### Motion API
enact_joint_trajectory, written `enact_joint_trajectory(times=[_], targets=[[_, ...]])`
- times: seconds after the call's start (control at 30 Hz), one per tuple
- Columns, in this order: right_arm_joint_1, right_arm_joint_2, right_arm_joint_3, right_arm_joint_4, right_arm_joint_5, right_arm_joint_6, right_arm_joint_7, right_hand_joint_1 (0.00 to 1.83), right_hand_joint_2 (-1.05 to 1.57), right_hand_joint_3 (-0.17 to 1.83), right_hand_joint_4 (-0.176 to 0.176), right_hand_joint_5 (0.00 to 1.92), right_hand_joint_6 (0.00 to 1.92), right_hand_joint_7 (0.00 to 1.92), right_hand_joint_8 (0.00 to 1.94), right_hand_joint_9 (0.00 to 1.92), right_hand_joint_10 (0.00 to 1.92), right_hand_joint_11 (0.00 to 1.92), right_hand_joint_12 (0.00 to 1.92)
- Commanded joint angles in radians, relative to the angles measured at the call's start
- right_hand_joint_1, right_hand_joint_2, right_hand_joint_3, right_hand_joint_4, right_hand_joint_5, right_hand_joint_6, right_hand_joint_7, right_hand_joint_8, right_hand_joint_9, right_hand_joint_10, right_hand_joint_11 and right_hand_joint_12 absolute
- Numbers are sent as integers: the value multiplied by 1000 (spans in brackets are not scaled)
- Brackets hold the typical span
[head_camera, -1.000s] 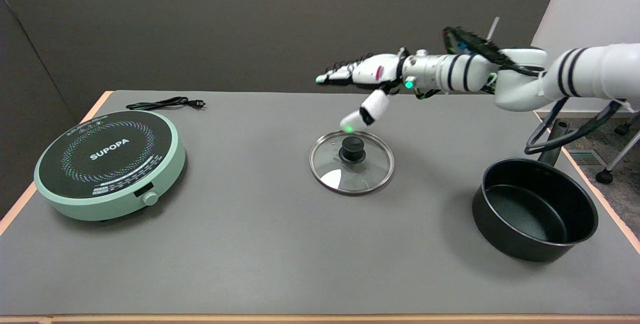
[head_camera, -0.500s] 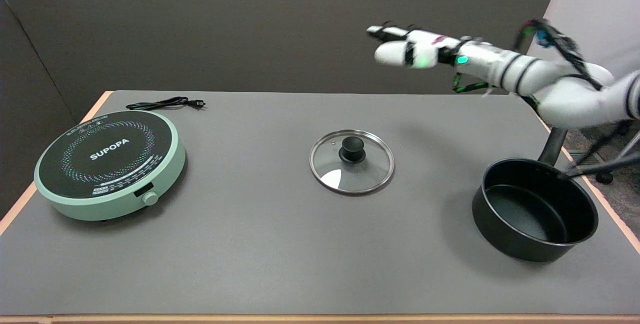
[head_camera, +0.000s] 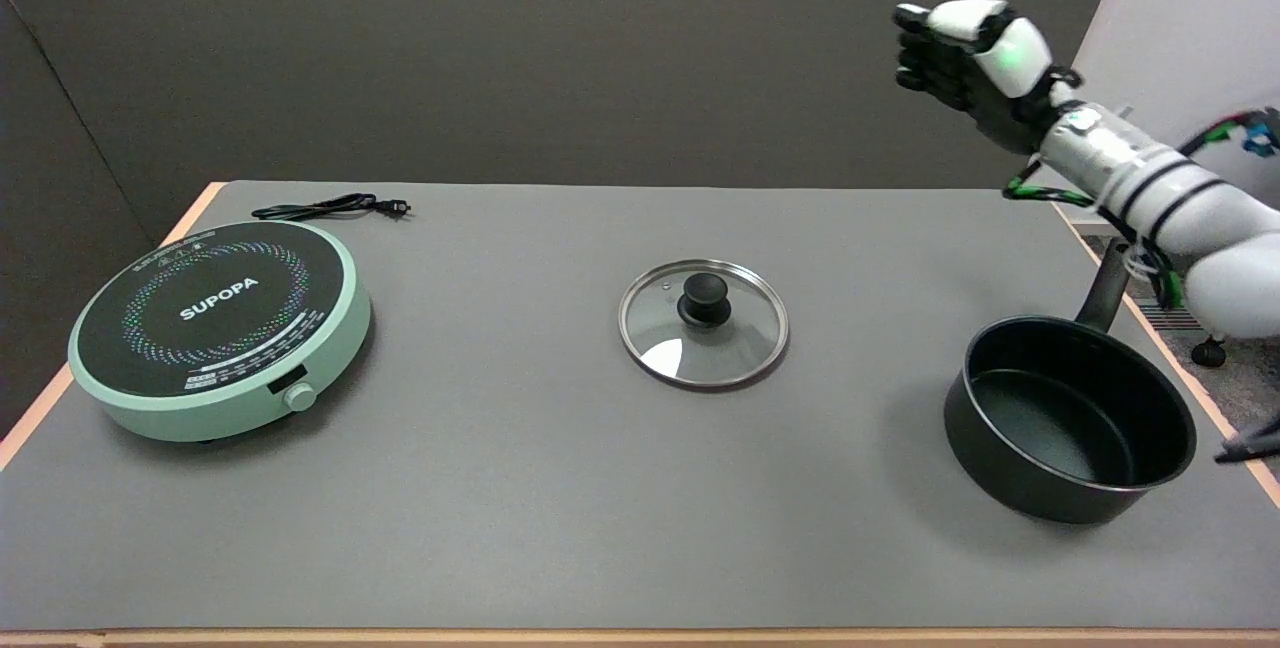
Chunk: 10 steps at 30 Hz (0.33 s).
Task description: Place the pot lid onto the table.
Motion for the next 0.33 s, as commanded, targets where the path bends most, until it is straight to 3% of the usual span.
enact_joint_trajectory(times=[0.03, 0.3, 0.33], targets=[[-123, -162, 18, -206, 249, 105, 271, -1, 669, 1066, 42, 121, 148, 45, 177, 102, 141, 135, 296], [-146, -154, 18, -285, 263, 125, 268, 40, 679, 1052, 25, 147, 140, 95, 126, 125, 135, 150, 306], [-150, -147, 18, -288, 273, 126, 268, 159, 673, 1070, 21, 157, 137, 115, 84, 137, 113, 149, 321]])
